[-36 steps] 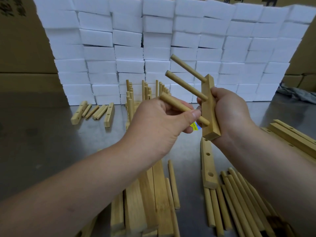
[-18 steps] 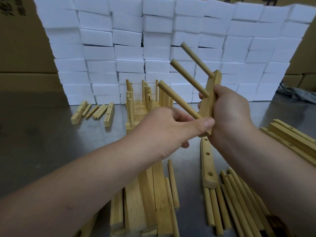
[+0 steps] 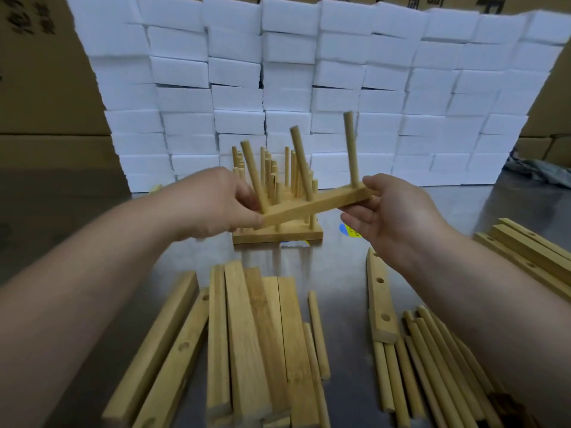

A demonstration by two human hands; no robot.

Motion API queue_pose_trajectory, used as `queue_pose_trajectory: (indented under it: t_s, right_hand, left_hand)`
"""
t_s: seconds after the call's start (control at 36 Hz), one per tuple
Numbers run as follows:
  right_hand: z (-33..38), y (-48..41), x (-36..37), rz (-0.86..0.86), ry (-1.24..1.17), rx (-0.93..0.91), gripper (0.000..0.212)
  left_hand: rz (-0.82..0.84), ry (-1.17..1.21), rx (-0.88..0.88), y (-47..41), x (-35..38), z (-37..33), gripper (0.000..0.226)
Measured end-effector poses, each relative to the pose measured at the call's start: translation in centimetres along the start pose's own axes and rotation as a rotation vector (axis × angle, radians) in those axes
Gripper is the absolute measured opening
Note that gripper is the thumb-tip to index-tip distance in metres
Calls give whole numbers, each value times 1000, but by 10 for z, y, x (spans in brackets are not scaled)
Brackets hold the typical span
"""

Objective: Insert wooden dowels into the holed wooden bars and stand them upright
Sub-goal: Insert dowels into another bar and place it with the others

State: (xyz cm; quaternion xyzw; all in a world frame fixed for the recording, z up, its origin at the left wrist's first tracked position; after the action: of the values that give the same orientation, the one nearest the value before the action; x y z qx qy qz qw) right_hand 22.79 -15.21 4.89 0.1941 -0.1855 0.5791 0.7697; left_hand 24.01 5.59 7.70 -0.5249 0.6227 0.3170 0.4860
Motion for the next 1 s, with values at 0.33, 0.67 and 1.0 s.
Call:
queue_pose_trajectory:
  t_s: [0.33,0.67,1.0]
  right_hand:
    - [-30,-5,-5,31,239,276,25]
    - [-34,-2,-6,31,258,316,48]
    - [-23,-2,-7,-22,376,158,28]
  left_hand:
    - [180,-185,-53,-19,30,43,15]
    - [18,-225,-98,-28,50,50,25]
    - [-48,-444,-132,-28,53,43,32]
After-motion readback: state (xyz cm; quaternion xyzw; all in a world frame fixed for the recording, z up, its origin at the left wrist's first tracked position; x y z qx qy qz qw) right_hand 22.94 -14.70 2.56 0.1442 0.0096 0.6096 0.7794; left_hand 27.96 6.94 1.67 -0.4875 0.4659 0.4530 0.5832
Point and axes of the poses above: each hand's wrist, its own y-axis away from the middle knuckle, its own x-axis out of the palm, z = x × y, the point moved 3 cm from there along -y, towards the middle knuckle, and after that the axes turned 8 degrees about -y, right-handed, at the moved point
